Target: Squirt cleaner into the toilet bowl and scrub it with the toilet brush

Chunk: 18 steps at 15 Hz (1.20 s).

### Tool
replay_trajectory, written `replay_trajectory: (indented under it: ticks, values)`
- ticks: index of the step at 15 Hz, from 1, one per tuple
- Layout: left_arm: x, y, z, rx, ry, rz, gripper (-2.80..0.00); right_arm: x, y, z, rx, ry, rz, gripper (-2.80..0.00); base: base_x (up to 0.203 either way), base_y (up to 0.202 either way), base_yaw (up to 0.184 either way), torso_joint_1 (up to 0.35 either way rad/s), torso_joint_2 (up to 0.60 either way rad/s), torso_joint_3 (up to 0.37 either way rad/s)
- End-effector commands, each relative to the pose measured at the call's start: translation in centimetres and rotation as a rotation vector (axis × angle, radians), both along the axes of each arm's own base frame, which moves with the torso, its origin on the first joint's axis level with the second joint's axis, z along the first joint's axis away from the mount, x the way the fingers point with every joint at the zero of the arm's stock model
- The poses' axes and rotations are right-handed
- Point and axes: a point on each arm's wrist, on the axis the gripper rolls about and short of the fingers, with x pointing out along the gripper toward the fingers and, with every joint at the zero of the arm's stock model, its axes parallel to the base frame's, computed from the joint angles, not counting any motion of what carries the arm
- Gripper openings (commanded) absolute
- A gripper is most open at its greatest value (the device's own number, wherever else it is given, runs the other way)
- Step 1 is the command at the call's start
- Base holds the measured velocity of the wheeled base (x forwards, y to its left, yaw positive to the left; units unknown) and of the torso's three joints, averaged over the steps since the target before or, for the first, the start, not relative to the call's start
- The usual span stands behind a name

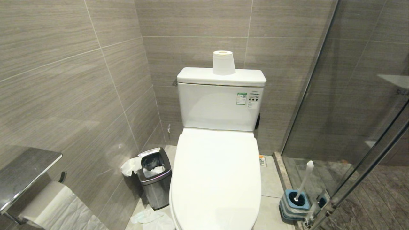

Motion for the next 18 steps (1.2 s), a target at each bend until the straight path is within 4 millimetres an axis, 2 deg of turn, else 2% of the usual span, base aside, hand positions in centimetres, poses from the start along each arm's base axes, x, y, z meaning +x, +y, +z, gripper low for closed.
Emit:
replay_trajectory:
  ticks: [1,2,18]
  values:
    - [0.03,0.01,-0.02,-0.027,0.003,0.004,-2.80,0.00,0.00,0.00,-0.001,0.000,0.001,-2.80,0.000,0.000,0.000,0.000,0.00,0.000]
    - [0.03,0.02,-0.03,-0.065,0.005,0.009,-2.80,0.00,0.00,0.00,-0.001,0.000,0.001,-2.80,0.000,0.000,0.000,0.000,0.00,0.000]
    - [0.02,0.02,0.00,-0.050,-0.001,0.010,-2.80,0.00,0.00,0.00,-0.001,0.000,0.001,-2.80,0.000,0.000,0.000,0.000,0.00,0.000]
